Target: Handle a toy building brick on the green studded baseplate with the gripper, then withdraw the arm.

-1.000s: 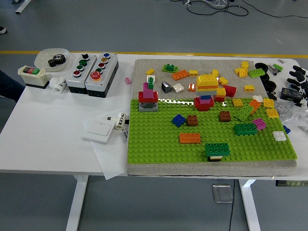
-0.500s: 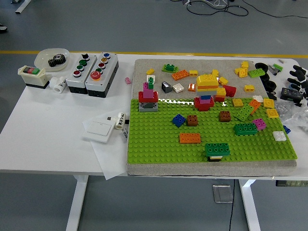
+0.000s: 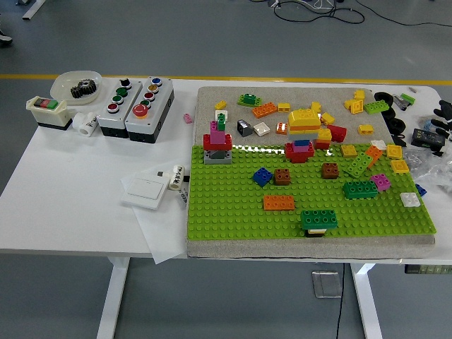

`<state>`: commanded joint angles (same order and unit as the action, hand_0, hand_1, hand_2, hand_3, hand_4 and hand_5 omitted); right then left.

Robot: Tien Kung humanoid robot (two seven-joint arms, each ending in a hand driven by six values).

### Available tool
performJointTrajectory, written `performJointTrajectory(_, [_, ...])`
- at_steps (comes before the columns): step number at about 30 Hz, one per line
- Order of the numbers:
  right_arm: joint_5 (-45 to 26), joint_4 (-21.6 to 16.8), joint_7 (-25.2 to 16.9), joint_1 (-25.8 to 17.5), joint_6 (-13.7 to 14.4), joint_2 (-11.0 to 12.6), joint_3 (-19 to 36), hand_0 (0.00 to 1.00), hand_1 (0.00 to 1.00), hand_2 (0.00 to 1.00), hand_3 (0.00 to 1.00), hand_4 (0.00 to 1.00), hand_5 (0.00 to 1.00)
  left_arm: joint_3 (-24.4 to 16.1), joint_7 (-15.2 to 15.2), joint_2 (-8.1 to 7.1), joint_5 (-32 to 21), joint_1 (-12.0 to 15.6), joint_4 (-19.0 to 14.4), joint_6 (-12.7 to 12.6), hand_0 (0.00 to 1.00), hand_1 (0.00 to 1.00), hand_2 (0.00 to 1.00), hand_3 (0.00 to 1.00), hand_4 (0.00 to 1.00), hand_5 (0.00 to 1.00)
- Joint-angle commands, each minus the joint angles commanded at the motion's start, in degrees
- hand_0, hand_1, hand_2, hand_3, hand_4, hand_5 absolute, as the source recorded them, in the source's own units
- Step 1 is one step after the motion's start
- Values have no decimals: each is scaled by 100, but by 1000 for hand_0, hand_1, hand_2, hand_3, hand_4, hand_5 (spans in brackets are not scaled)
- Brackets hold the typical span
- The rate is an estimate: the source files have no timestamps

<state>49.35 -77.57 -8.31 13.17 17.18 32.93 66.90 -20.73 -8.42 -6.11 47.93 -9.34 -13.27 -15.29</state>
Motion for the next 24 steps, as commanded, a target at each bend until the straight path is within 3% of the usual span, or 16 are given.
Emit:
performJointTrajectory(2, [38, 6, 30, -3, -7, -11, -37, 839, 796, 824, 851, 998, 783, -3, -3, -2, 7, 6, -3, 2, 737, 742, 759, 610, 661, 630])
performJointTrajectory(3, [52, 6, 37, -3, -2, -12, -56, 810, 781, 811, 849, 993, 661, -6, -3, -3, 13, 10, -3, 3, 737, 742, 759, 610, 660, 630])
performJointTrajectory(24, [446, 2, 27, -51, 261, -8, -333, 745, 740, 767, 837, 954, 593, -102, -42, -20, 217, 63, -13, 61, 735, 742, 761, 609, 659, 631])
